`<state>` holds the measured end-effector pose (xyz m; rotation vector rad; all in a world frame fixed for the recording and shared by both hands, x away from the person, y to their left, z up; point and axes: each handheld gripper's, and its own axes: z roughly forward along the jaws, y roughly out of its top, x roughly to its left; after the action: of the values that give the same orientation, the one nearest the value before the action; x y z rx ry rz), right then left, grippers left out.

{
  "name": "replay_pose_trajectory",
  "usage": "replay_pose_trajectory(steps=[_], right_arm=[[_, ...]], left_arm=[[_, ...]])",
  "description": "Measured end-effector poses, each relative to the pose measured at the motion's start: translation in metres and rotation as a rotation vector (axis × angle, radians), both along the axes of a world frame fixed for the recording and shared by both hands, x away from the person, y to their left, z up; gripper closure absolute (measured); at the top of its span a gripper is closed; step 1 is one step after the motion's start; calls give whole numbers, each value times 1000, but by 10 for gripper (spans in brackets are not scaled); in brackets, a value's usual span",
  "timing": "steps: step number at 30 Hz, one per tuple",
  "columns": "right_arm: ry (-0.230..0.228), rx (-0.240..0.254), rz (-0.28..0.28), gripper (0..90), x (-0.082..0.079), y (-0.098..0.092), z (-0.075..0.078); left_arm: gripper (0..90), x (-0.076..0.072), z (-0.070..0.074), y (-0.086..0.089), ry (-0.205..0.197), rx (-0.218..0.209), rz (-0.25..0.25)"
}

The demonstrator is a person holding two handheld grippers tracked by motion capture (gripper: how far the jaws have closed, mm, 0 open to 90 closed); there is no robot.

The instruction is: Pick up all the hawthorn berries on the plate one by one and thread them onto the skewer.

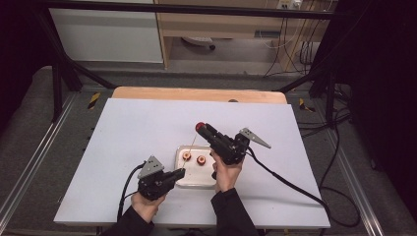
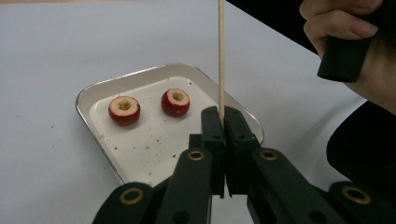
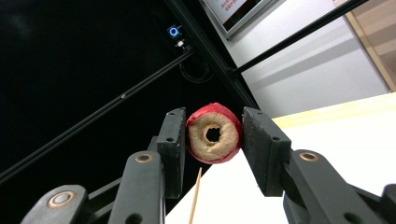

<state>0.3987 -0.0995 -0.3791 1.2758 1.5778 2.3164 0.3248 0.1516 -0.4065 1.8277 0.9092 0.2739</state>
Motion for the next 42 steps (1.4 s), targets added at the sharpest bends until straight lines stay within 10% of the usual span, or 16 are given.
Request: replay_pose_trajectory(steps=[42], right_arm=[[22,-23,51,615,-4,8,-13]], left_arm=[[882,2,0,1,8,-7,12]])
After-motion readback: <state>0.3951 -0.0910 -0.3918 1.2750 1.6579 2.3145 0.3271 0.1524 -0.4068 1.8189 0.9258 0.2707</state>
